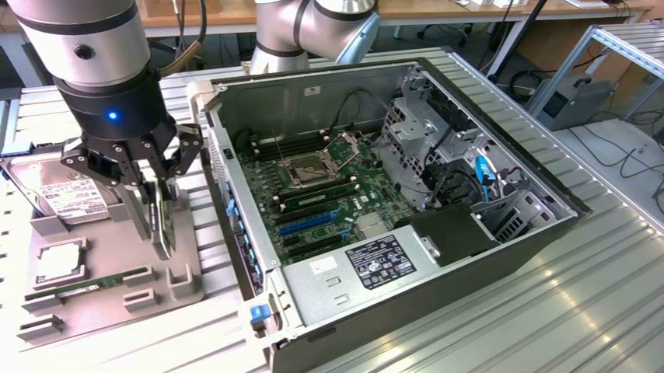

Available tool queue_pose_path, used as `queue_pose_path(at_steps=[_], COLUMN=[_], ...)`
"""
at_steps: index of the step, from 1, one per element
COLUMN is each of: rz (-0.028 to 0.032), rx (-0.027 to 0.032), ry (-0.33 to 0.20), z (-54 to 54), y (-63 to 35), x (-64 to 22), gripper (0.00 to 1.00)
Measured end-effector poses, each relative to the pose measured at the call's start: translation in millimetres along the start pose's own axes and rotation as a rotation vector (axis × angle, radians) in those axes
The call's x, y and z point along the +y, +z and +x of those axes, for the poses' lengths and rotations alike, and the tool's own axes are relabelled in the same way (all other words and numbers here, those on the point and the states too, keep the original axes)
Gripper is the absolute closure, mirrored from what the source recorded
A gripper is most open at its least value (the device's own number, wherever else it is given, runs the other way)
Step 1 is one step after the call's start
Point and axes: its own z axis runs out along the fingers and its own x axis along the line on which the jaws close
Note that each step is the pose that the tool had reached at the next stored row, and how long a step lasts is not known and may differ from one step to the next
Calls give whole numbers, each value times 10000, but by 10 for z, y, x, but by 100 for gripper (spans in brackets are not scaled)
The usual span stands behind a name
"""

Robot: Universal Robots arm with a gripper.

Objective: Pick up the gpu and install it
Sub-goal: 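Pick up the gpu and move the gpu toward the slot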

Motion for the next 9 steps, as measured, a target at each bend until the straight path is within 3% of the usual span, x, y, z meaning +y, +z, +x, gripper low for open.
queue_pose_path(at_steps=[9], rz=[0], rx=[0], ry=[0], z=[-1], y=[-18], x=[0], gripper=[73])
